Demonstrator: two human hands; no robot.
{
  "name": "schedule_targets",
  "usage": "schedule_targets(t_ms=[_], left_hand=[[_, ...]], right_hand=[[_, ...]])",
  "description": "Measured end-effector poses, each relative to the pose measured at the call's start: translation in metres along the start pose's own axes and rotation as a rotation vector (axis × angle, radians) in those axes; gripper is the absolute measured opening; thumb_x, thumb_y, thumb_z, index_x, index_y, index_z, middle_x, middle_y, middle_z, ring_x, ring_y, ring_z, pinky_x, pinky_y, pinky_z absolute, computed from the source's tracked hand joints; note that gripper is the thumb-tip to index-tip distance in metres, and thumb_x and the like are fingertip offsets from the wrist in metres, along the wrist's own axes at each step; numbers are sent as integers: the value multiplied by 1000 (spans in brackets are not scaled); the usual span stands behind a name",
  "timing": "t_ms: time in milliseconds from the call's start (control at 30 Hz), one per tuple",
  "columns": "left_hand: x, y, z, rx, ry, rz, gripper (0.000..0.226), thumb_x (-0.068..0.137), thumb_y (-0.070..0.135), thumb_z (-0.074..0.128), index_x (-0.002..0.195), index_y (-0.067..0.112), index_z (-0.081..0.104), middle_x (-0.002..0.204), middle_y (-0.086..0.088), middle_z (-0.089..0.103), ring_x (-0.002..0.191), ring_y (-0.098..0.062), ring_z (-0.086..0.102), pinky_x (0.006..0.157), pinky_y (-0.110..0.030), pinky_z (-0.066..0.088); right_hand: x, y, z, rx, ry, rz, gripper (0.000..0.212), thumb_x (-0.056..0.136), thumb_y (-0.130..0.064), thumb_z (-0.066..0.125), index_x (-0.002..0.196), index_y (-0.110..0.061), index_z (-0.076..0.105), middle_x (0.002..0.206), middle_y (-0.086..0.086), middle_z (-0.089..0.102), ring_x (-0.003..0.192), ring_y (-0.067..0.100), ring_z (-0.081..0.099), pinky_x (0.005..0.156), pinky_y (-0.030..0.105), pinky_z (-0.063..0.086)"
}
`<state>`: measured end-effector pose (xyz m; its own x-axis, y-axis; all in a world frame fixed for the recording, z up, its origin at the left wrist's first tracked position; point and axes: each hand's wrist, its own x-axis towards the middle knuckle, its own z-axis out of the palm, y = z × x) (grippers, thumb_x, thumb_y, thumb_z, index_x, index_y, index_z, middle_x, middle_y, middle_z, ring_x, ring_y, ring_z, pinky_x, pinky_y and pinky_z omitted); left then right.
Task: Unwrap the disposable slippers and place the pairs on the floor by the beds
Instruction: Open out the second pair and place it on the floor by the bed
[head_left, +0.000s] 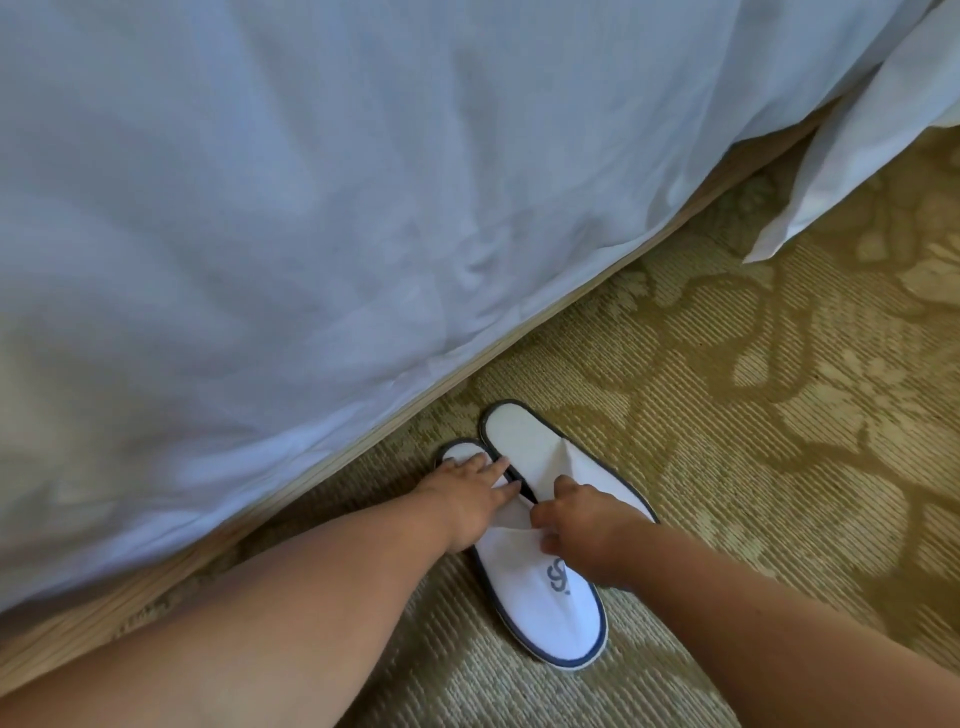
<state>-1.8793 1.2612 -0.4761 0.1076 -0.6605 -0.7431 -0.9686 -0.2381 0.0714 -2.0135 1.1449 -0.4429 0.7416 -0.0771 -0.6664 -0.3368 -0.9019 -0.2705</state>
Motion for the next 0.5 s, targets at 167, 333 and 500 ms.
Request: schedule_targets(t_ms=[167, 333, 500], left_hand=[[1, 0, 4, 8, -25, 10, 98, 83, -7, 52, 152, 30, -6, 157, -2, -27, 144, -27, -16, 117, -46, 10], [0, -10, 9, 8, 12, 60, 97, 83, -12, 48, 152, 32, -2, 157, 1, -26, 144, -25, -17, 114, -44, 15], [-3, -14, 1, -4, 24, 93, 84, 88, -5, 48, 153, 30, 8, 160, -1, -13, 146, -25, -4, 113, -42, 18]], right_hand=[[1, 1, 6, 23, -20, -5, 27, 96, -29, 57, 123, -26, 60, 114, 9, 47, 97, 29, 58, 85, 38, 51], [4, -4, 9, 47, 25, -23, 25, 95, -33, 56, 118, -27, 64, 111, 6, 50, 95, 27, 59, 78, 35, 50], [5, -5, 8, 44, 52, 3, 33, 92, -38, 59, 125, -37, 57, 114, -1, 49, 94, 23, 59, 69, 30, 41]])
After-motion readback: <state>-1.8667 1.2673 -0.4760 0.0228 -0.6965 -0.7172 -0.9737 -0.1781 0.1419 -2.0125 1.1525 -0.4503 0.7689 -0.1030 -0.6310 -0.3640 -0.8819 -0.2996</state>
